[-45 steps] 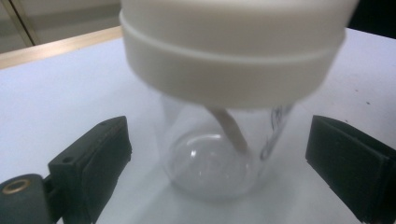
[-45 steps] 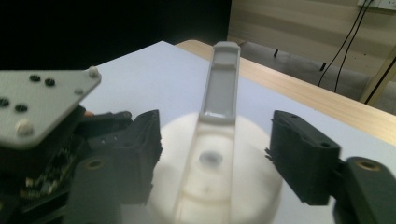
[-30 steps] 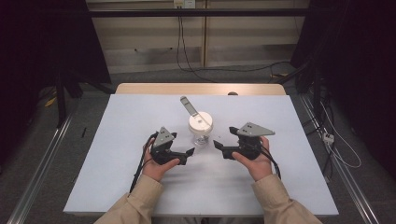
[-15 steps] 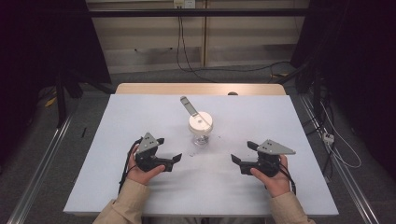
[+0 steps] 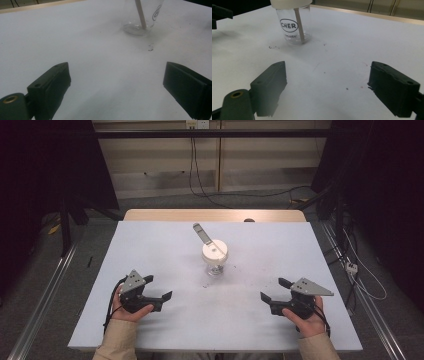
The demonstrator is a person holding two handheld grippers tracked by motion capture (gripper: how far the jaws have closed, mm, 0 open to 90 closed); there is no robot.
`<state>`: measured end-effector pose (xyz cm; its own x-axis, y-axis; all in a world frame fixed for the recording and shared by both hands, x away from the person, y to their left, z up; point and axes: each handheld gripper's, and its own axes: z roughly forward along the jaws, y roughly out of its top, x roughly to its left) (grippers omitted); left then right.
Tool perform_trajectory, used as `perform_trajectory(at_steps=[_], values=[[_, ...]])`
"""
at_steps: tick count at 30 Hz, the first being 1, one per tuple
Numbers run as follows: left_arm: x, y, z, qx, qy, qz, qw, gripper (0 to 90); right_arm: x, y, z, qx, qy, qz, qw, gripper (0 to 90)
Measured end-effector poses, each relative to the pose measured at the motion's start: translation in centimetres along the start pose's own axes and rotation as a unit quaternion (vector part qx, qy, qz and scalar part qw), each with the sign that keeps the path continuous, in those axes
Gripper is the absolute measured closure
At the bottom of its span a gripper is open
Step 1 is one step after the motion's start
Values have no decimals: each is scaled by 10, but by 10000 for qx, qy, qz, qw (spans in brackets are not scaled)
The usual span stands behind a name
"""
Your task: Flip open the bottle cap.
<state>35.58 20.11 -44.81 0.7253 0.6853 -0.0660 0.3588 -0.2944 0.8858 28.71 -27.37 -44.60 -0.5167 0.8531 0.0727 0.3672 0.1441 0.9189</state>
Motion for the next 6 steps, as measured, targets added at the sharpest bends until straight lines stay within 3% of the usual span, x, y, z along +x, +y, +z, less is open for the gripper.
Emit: perform_trajectory(at_steps=[6], values=[[5,-1,-3,4,28,-124,9999,69,-4,-4,-6,12,-93,26,10000,144]])
